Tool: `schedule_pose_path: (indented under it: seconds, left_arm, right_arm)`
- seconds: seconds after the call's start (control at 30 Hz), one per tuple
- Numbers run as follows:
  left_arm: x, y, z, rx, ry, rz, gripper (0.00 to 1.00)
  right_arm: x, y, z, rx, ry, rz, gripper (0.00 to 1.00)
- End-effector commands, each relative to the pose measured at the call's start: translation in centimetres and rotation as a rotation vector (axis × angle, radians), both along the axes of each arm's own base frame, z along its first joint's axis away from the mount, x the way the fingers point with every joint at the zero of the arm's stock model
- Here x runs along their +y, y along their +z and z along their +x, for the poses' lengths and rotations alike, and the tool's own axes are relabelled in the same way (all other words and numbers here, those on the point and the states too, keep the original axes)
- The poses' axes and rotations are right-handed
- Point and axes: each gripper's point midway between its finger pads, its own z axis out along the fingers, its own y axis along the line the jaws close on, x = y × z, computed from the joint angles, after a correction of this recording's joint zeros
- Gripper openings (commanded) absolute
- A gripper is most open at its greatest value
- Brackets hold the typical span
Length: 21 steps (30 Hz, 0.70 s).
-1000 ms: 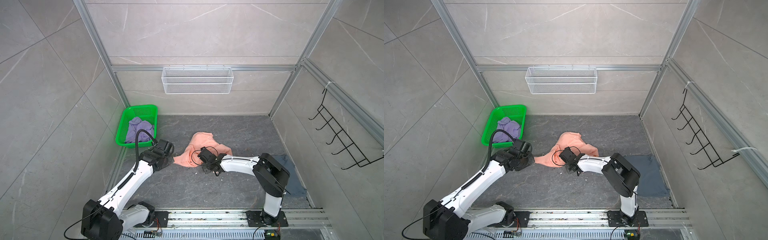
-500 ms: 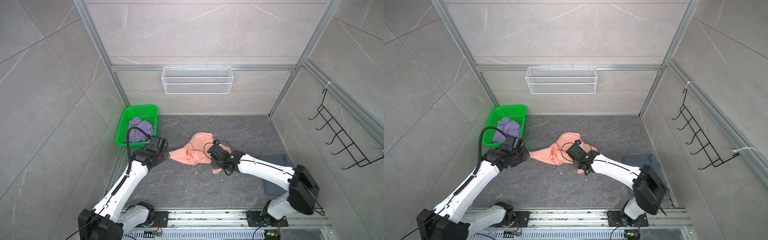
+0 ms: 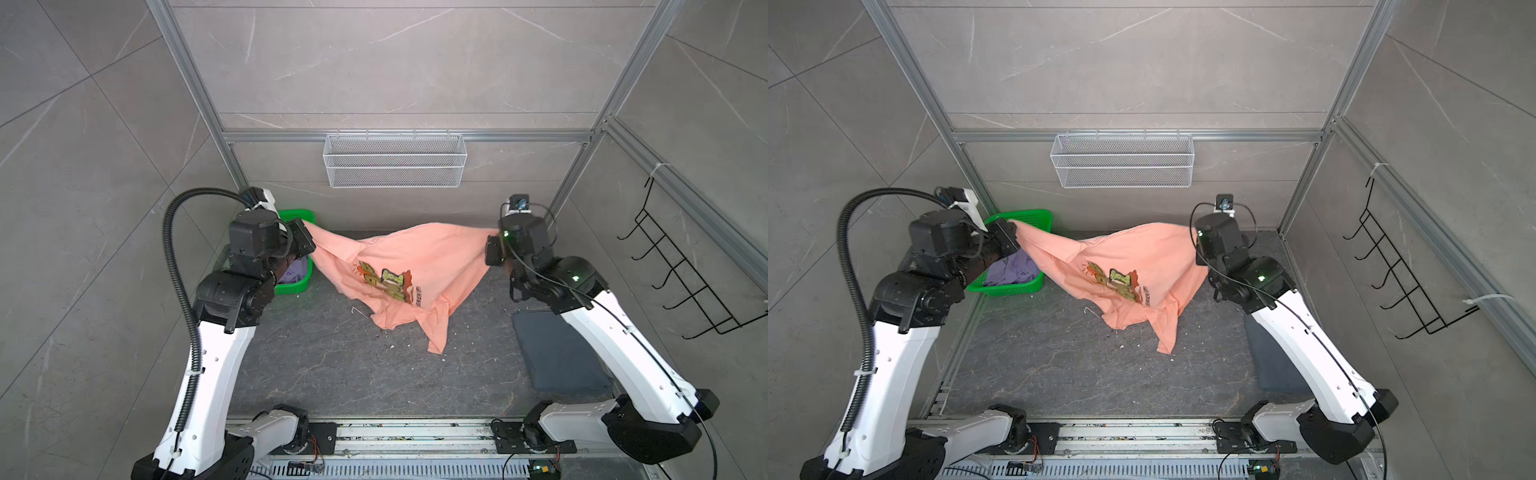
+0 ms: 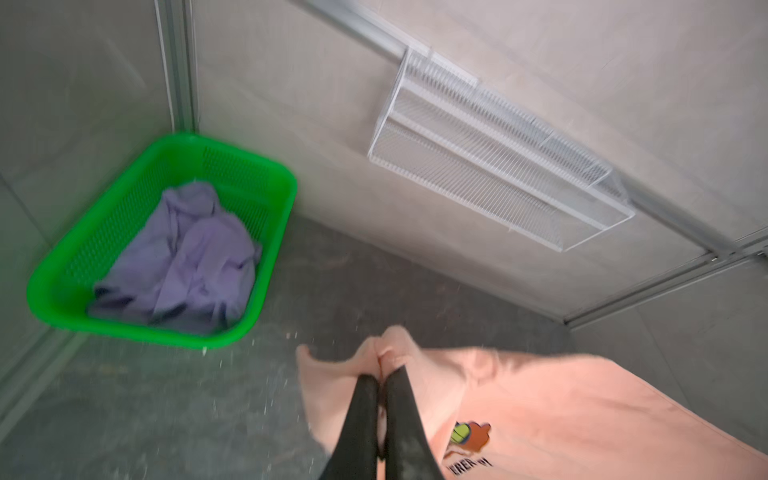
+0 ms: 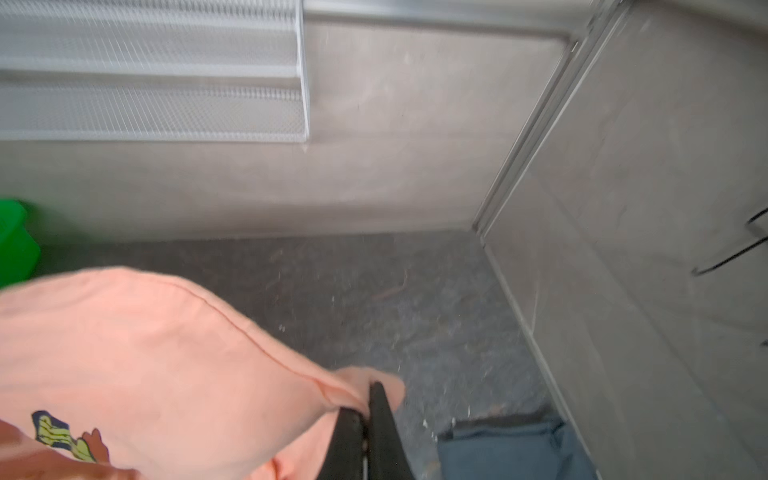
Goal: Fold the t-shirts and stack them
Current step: 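Lift the pink t-shirt with both grippers and spread it apart, farther from the robot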
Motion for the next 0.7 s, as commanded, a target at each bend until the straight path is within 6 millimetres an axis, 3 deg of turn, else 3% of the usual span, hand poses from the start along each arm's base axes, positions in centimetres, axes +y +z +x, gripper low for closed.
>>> schedule_pose_path:
  seconds: [0.0, 0.13, 0.27, 0.4, 0.53, 0.67]
  left_arm:
    - [1.0, 7.3, -1.7, -0.203, -0.004, 0.085, 0.00]
    - [1.8, 13.3, -5.1, -0.394, -0.002, 0.089, 0.00]
    - [3.2, 17.5, -9.0, -0.559, 0.030, 0.090, 0.00]
    - [4.5, 20.0, -12.4, -0.673, 0.067, 0.117, 0.00]
    - [5.2, 22.0, -15.0, -0.758, 0.080, 0.127, 0.00]
    - [5.1, 23.7, -14.6, -0.804, 0.096, 0.170, 0.00]
  right_arm:
    - [-1.9, 7.8, -0.8, -0.166, -0.021, -0.105, 0.00]
    - [-3.1, 14.6, -2.9, -0.314, -0.005, -0.101, 0.00]
    - [-4.9, 18.9, -5.8, -0.424, -0.002, -0.080, 0.00]
    - [-6.0, 21.0, -8.5, -0.492, 0.031, -0.047, 0.00]
    - [-6.3, 21.7, -10.8, -0.522, 0.106, 0.023, 0.00]
    - [-6.1, 21.3, -11.5, -0.514, 0.144, 0.044, 0.00]
